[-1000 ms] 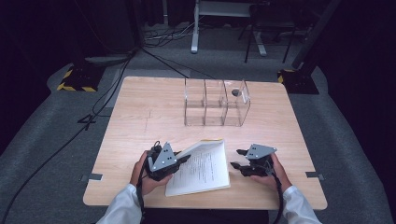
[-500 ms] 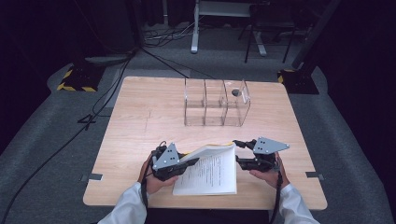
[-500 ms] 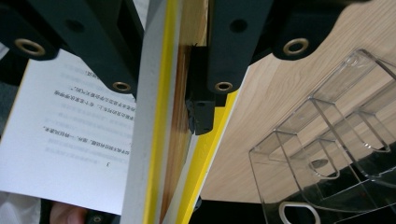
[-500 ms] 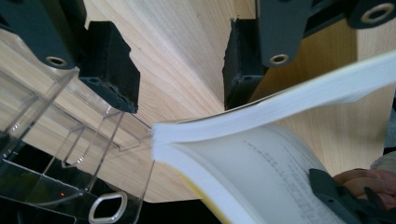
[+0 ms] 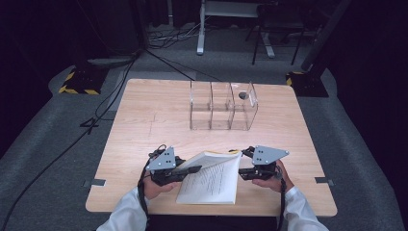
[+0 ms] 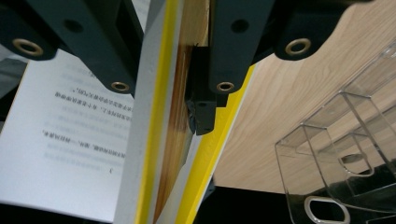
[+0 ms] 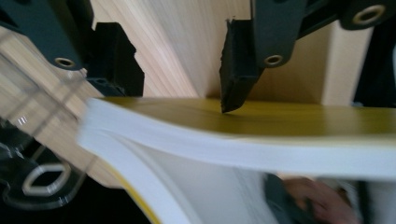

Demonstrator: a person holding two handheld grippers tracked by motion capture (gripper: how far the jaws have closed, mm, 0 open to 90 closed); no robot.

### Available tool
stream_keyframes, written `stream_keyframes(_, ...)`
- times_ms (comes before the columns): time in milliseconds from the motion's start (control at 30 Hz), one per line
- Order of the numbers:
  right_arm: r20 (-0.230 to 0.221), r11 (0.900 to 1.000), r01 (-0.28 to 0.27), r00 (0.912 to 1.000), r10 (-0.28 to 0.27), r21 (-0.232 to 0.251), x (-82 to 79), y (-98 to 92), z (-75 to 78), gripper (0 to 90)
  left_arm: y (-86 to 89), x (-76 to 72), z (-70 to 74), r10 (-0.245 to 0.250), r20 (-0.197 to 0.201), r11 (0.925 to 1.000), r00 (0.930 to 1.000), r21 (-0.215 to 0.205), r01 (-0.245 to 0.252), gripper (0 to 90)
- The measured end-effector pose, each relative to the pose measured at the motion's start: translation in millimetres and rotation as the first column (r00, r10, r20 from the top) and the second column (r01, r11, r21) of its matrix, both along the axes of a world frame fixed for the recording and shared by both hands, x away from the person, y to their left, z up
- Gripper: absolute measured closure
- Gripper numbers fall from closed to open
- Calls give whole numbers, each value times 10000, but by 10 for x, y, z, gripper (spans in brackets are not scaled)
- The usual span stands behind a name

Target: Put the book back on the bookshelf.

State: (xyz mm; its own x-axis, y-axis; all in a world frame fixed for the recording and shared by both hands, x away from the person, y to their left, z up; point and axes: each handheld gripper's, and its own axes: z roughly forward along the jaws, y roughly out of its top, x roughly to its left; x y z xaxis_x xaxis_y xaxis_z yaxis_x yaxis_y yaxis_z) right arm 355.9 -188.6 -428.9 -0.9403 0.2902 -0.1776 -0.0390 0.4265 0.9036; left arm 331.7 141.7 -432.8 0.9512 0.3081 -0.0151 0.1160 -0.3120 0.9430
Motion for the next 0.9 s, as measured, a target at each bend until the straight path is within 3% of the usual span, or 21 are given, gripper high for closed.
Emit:
stream_keyframes(100, 213, 10000, 94, 9997, -94, 20, -22, 34, 41, 523, 38, 17, 6, 83, -129, 9999, 9999, -65, -83, 792)
stream_keyframes(233, 292, 9995, 215, 9993, -222, 249, 0, 72, 64, 536, 42, 1, 45, 334, 140, 9981, 9993, 506, -340, 793)
stream_keyframes(267, 296, 9992, 248, 9992, -258, 312, 2, 79, 74, 552, 51, -3, 61, 371, 302, 9964, 9989, 746, -393, 798)
stream_keyframes(367, 234, 9950, 429, 9987, -452, 901, 28, 64, 130, 691, 110, -13, 79, 513, 327, 9952, 9981, 822, -538, 807)
stream_keyframes(433, 184, 9938, 418, 9989, -439, 1031, 37, 63, 145, 697, 143, -16, 86, 562, 334, 9943, 9979, 891, -590, 809)
stream_keyframes(533, 81, 9938, 353, 9993, -364, 1054, 57, 143, 205, 651, 177, -30, 106, 541, 559, 9908, 9970, 1212, -606, 821)
stream_keyframes(700, -143, 9987, 246, 9996, -240, 448, 117, 290, 186, 441, 202, -16, 107, 296, 484, 9904, 9984, 1338, -359, 825)
stream_keyframes(800, -321, 9993, -45, 9995, 57, 372, 166, 315, 171, 436, 208, -4, 98, 187, 500, 9916, 9986, 1270, -249, 825)
stream_keyframes(867, -378, 9985, -403, 9984, 417, 379, 173, 313, 172, 529, 194, -1, 94, 130, 384, 9921, 9992, 1241, -176, 825)
stream_keyframes(900, -327, 9982, -463, 9983, 476, 380, 160, 313, 176, 525, 182, -1, 103, 105, 492, 9912, 9987, 1316, -169, 824)
